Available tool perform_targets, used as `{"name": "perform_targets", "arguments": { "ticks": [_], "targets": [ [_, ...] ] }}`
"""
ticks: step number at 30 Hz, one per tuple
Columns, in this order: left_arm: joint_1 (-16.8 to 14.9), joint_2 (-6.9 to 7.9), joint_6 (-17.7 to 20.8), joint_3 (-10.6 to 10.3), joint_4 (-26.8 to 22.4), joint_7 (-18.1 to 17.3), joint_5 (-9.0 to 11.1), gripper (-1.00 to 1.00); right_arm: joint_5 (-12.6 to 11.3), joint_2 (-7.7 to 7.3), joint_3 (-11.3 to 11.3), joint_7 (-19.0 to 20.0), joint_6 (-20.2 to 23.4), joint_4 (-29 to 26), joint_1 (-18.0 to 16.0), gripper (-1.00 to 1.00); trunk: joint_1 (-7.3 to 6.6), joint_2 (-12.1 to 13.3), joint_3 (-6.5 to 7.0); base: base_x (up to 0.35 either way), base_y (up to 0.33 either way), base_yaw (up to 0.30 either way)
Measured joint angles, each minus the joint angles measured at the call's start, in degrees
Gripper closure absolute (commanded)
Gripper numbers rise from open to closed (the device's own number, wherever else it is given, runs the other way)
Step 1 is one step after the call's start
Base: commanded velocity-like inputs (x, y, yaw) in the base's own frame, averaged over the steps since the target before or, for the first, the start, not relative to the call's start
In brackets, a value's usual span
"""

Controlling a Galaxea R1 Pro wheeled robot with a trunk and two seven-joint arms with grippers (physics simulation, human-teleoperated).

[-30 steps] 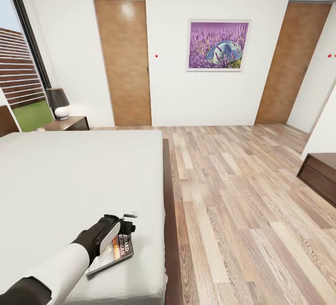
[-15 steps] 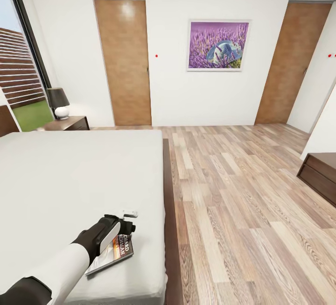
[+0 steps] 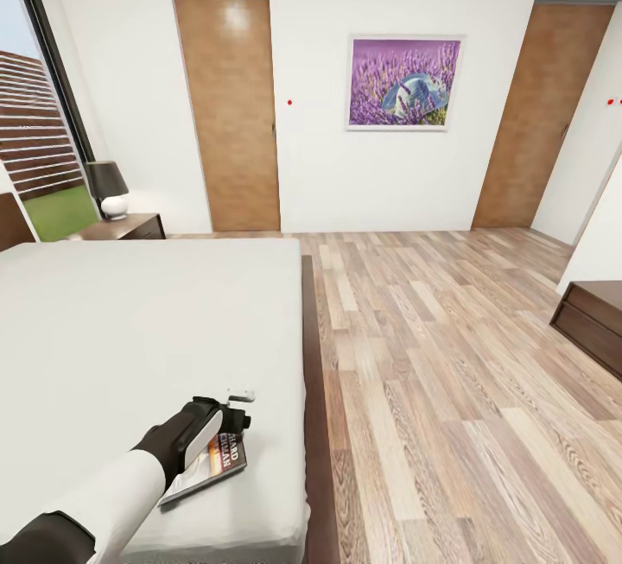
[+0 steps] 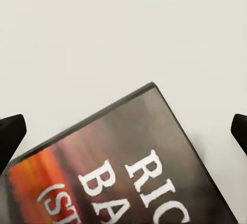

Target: In the bedroom, move the book from the bed onto either nightstand, and place the two sandals side by side next to the bed.

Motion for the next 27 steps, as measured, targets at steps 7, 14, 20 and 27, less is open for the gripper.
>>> {"name": "perform_targets", "arguments": {
  "ticks": [7, 14, 20, 27],
  "targets": [
    [0.0, 0.04, 0.0, 0.0, 0.0, 0.0, 0.0, -1.0, 0.0, 0.03, 0.0, 0.0, 0.0, -0.2, 0.0, -1.0, 0.01, 0.0, 0.0, 0.0, 0.0, 0.0],
    [0.0, 0.05, 0.0, 0.0, 0.0, 0.0, 0.0, -1.0, 0.0, 0.03, 0.0, 0.0, 0.0, -0.3, 0.0, -1.0, 0.01, 0.0, 0.0, 0.0, 0.0, 0.0],
    [0.0, 0.06, 0.0, 0.0, 0.0, 0.0, 0.0, -1.0, 0.0, 0.03, 0.0, 0.0, 0.0, -0.3, 0.0, -1.0, 0.01, 0.0, 0.0, 0.0, 0.0, 0.0],
    [0.0, 0.06, 0.0, 0.0, 0.0, 0.1, 0.0, -1.0, 0.0, 0.06, 0.0, 0.0, 0.0, -0.3, 0.0, -1.0, 0.01, 0.0, 0.0, 0.0, 0.0, 0.0]
  ]
}}
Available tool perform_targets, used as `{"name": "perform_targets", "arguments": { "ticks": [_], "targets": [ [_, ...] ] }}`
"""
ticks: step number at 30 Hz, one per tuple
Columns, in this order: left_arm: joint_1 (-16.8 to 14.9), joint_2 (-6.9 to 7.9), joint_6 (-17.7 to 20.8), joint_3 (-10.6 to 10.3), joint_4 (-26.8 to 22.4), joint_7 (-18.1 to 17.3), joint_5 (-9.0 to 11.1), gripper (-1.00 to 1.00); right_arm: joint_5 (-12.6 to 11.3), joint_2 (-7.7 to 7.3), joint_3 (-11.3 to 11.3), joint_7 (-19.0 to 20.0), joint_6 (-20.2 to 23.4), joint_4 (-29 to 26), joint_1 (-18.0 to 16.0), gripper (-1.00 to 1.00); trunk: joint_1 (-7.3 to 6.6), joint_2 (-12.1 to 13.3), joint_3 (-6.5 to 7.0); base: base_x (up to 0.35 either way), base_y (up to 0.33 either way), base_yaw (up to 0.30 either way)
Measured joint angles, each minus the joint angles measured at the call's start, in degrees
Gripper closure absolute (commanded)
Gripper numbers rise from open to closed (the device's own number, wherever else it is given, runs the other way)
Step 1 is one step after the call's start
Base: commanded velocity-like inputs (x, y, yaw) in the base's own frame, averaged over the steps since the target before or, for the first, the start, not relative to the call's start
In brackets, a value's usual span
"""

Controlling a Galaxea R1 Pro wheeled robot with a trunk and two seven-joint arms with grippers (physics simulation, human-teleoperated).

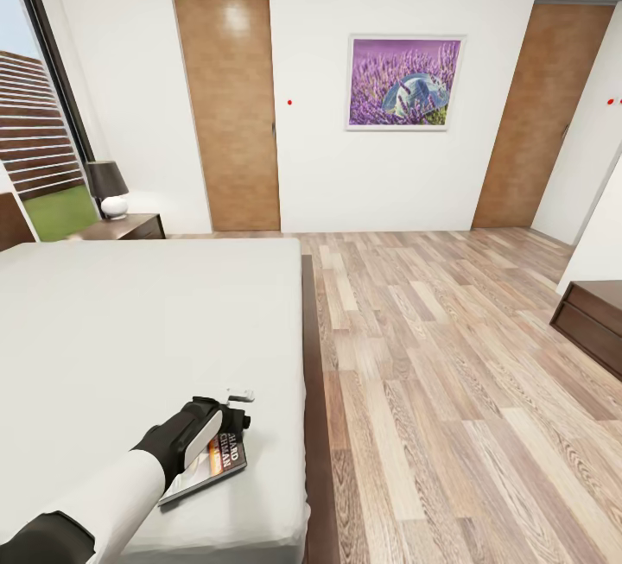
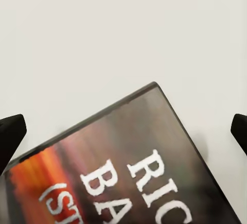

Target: In the bedroom, move the book from the bed onto either nightstand, and place the two sandals side by side next to the bed.

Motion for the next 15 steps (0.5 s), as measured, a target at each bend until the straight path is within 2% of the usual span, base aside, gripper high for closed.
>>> {"name": "perform_targets", "arguments": {
  "ticks": [3, 15],
  "targets": [
    [-0.7, 0.52, 0.6, -0.1, 0.3, -0.3, 0.3, -1.0, 0.0, -0.1, 0.3, 0.2, -0.2, -0.7, -0.2, -1.0, 0.0, 0.0, 0.0, 0.0, 0.0, 0.0],
    [-0.9, 0.52, 1.1, -0.1, 0.3, -0.3, 0.3, -1.0, 0.0, -0.11, 0.3, 0.2, -0.1, -1.0, -0.2, -1.0, 0.0, 0.0, 0.0, 0.0, 0.0, 0.0]
  ]
}}
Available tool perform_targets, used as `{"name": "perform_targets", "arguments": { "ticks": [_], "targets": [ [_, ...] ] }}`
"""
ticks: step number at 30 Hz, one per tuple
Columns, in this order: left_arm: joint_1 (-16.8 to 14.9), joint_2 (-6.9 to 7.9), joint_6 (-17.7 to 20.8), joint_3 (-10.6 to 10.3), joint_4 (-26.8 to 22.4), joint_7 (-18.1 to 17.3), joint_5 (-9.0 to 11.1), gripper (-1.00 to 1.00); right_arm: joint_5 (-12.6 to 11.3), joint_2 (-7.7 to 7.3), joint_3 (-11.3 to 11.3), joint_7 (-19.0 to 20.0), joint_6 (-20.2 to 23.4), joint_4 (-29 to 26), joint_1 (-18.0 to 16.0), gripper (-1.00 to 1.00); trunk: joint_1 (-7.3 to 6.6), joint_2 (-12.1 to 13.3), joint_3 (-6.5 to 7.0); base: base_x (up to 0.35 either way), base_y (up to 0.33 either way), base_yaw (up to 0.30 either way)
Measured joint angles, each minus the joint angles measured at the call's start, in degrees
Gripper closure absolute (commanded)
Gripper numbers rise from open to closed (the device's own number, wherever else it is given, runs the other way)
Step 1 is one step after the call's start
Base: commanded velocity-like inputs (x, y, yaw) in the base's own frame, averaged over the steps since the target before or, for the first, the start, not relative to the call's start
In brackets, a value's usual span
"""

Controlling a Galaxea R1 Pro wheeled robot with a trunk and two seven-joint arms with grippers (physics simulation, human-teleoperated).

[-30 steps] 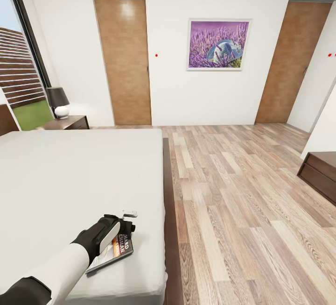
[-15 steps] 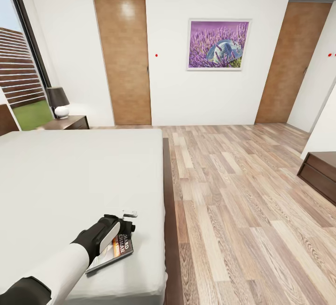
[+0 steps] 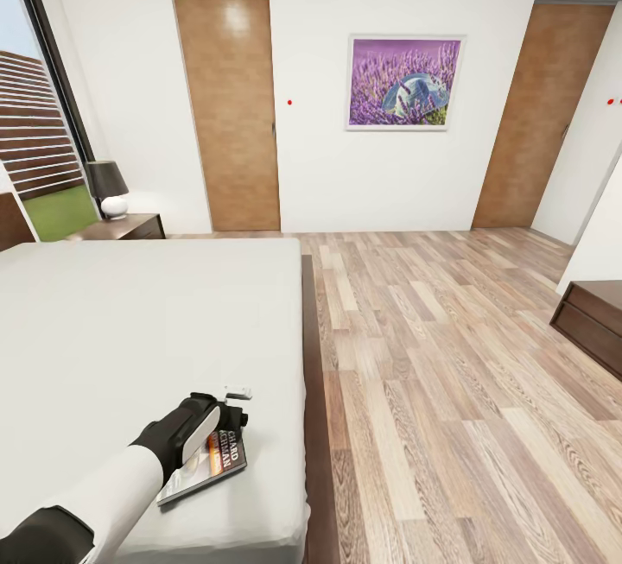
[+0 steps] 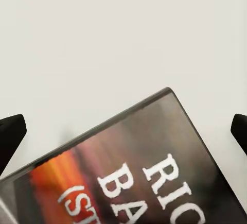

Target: In the bedroom, move the book from the bed onto either nightstand, and place the two sandals side by side next to the bed.

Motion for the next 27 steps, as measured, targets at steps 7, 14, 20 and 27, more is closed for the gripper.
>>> {"name": "perform_targets", "arguments": {
  "ticks": [7, 14, 20, 27],
  "targets": [
    [0.0, 0.0, 0.0, 0.0, 0.0, 0.0, 0.0, -1.0, 0.0, 0.0, 0.0, 0.0, 0.0, 0.0, 0.0, -1.0, 0.0, 0.0, 0.0, 0.0, 0.0, 0.0],
    [0.0, 0.0, 0.0, 0.0, 0.0, 0.0, 0.0, -1.0, 0.0, 0.0, 0.0, 0.0, 0.0, 0.0, 0.0, -1.0, 0.0, 0.0, 0.0, 0.0, 0.0, 0.0],
    [0.0, 0.0, 0.0, 0.0, 0.0, 0.0, 0.0, -1.0, 0.0, 0.0, 0.0, 0.0, 0.0, 0.0, 0.0, -1.0, 0.0, 0.0, 0.0, 0.0, 0.0, 0.0],
    [0.0, 0.11, -0.7, -0.2, -0.1, 0.0, 0.0, -1.0, 0.0, 0.41, 0.0, 0.1, 0.0, -0.9, 0.0, -1.0, 0.21, -0.4, -0.17, 0.0, 0.0, 0.0]
  ]
}}
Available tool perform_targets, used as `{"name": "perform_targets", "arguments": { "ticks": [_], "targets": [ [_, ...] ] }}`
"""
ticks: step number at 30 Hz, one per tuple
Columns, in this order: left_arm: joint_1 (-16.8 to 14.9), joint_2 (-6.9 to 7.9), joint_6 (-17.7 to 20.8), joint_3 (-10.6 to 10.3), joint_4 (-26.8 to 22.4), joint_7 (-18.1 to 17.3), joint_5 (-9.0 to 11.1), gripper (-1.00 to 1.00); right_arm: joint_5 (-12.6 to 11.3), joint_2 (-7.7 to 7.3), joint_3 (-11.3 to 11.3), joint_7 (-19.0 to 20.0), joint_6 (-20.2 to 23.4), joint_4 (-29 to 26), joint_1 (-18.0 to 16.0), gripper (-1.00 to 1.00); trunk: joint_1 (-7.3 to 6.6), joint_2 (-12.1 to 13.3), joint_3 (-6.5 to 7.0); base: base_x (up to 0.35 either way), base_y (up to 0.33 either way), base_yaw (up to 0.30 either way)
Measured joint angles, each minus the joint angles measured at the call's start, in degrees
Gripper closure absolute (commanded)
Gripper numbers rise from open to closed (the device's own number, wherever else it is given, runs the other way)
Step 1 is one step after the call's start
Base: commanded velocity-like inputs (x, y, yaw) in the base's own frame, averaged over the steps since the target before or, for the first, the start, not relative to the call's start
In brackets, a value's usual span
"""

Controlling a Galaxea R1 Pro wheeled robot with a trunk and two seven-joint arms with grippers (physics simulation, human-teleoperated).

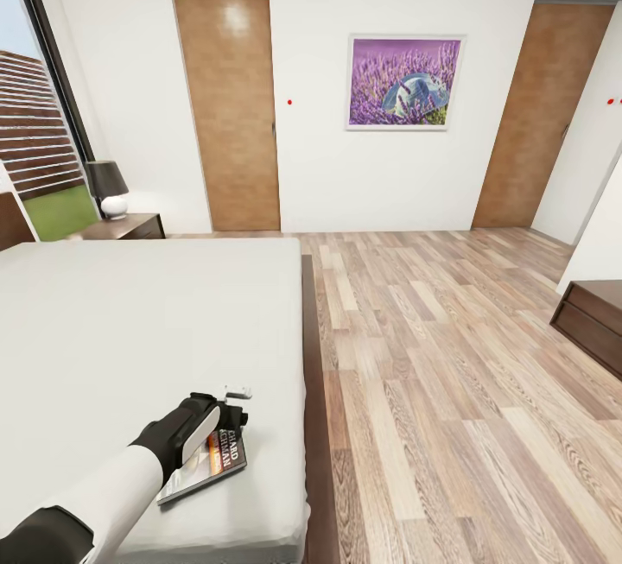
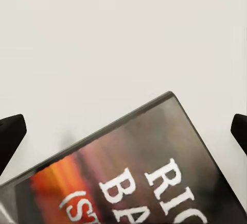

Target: In the bedroom, move the book from the bed onto either nightstand, and place the two sandals side by side next to the bed.

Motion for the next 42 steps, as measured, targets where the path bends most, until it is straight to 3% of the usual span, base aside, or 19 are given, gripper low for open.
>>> {"name": "perform_targets", "arguments": {
  "ticks": [6, 27, 31, 42],
  "targets": [
    [0.0, 0.05, -0.5, -0.1, -0.1, 0.0, 0.1, -1.0, 0.0, 0.24, 0.0, 0.0, 0.0, -1.3, 0.0, -1.0, 1.31, -2.4, -1.07, 0.0, 0.0, 0.0],
    [0.0, 0.07, -0.9, -0.3, -0.1, 0.0, 0.0, -1.0, 0.0, 0.36, 0.0, 0.0, 0.0, -1.7, 0.0, -1.0, 1.32, -2.4, -1.08, 0.0, 0.0, 0.0],
    [0.0, 0.07, -0.9, -0.2, -1.3, 0.0, 0.1, -1.0, 0.0, 0.36, 0.0, 0.0, 0.0, -1.7, 0.0, -1.0, 2.18, -4.0, -1.78, 0.0, 0.0, 0.0],
    [0.0, 0.07, -0.9, -0.2, -1.3, 0.1, 0.0, -1.0, 0.0, 0.36, 0.0, 0.1, 0.0, -1.8, 0.0, -1.0, 2.19, -4.0, -1.79, 0.0, 0.0, 0.0]
  ]
}}
